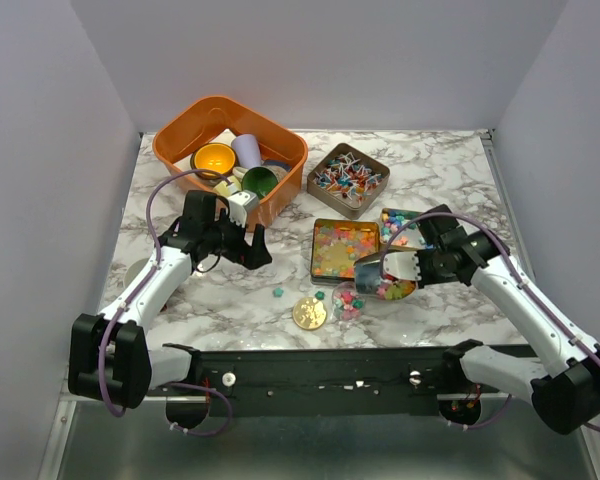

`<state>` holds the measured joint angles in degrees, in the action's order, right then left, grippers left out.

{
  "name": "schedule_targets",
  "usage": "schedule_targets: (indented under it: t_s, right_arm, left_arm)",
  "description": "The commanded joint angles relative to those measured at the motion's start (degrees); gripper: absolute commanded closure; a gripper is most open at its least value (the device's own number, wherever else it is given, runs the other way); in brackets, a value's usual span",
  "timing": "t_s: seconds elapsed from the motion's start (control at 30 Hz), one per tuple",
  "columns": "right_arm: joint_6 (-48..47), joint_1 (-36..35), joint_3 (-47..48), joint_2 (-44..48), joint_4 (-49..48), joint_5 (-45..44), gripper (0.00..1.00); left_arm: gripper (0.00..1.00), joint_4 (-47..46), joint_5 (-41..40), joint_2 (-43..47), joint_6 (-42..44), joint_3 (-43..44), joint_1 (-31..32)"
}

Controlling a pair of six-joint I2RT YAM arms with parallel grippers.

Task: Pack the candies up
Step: Place the fake candies in the packing bottle.

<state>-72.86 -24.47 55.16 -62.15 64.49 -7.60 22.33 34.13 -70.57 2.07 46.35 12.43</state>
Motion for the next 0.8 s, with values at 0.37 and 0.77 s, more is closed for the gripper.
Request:
schedule_targets:
  t_s: [0.37, 0.77]
  right_arm:
    - [5.09, -7.26, 3.29, -3.94, 1.08, -10.16, 0.99]
    - [6.06, -10.42, 5.05, -5.0, 2.75, -12.97, 0.99]
  left_arm:
    - [0.01, -2.64, 1.11, 0.52, -1.01, -0.64, -0.47]
    - [0.01, -4.92, 2.26, -0.8, -1.8, -0.73, -0.56]
